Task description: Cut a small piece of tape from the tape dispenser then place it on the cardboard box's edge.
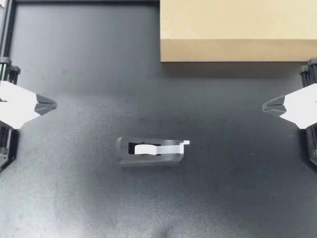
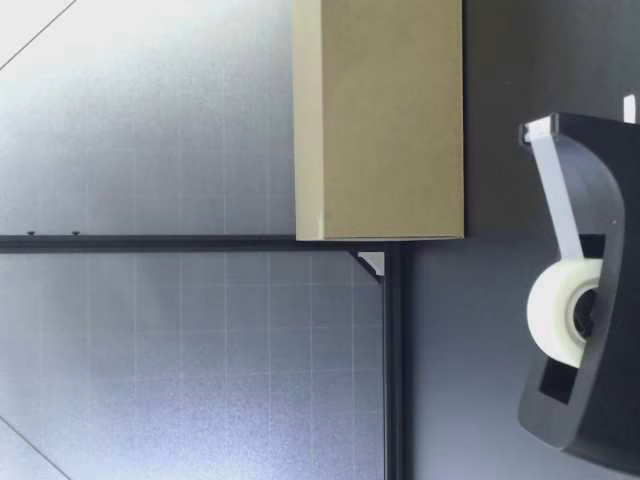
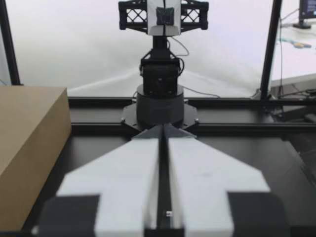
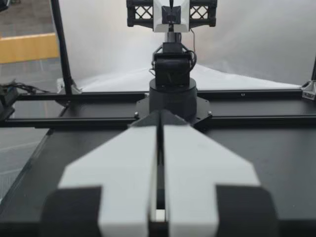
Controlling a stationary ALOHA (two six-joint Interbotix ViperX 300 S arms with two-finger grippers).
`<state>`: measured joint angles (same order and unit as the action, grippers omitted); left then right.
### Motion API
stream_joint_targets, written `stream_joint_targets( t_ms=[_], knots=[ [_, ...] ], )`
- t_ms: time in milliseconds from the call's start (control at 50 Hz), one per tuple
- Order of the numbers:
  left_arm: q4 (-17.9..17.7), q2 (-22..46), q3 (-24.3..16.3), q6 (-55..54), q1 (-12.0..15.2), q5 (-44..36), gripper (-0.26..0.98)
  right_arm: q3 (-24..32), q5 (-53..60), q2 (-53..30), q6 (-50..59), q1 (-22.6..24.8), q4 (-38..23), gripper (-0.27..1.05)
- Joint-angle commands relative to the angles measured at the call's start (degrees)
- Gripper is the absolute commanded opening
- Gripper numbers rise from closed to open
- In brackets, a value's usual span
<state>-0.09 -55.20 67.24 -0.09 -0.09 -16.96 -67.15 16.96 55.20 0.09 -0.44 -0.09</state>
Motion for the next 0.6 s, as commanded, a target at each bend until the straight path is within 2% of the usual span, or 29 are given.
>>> stream_joint_targets(
  t_ms=[0, 240, 400, 580],
  knots=[
    [0.0, 0.1, -0.7, 0.4, -0.6, -1.2, -0.08, 0.7, 0.4, -0.4, -0.1, -0.1, -0.1, -0.08],
    [-0.1, 0.5, 0.3, 0.4, -0.6, -3.6, -0.09, 3.7, 2.7, -6.7, 0.1, -0.4, 0.2, -0.12],
    [-0.1, 0.9, 0.5, 0.4, -0.6, -4.4, -0.09, 9.7, 1.2, -16.2, 1.1, -2.3, 2.0, -0.11],
    [0.0, 1.5, 1.0, 0.4, -0.6, -4.4, -0.09, 17.6, -6.8, -27.1, 3.8, -3.2, 2.8, -0.11]
  ],
)
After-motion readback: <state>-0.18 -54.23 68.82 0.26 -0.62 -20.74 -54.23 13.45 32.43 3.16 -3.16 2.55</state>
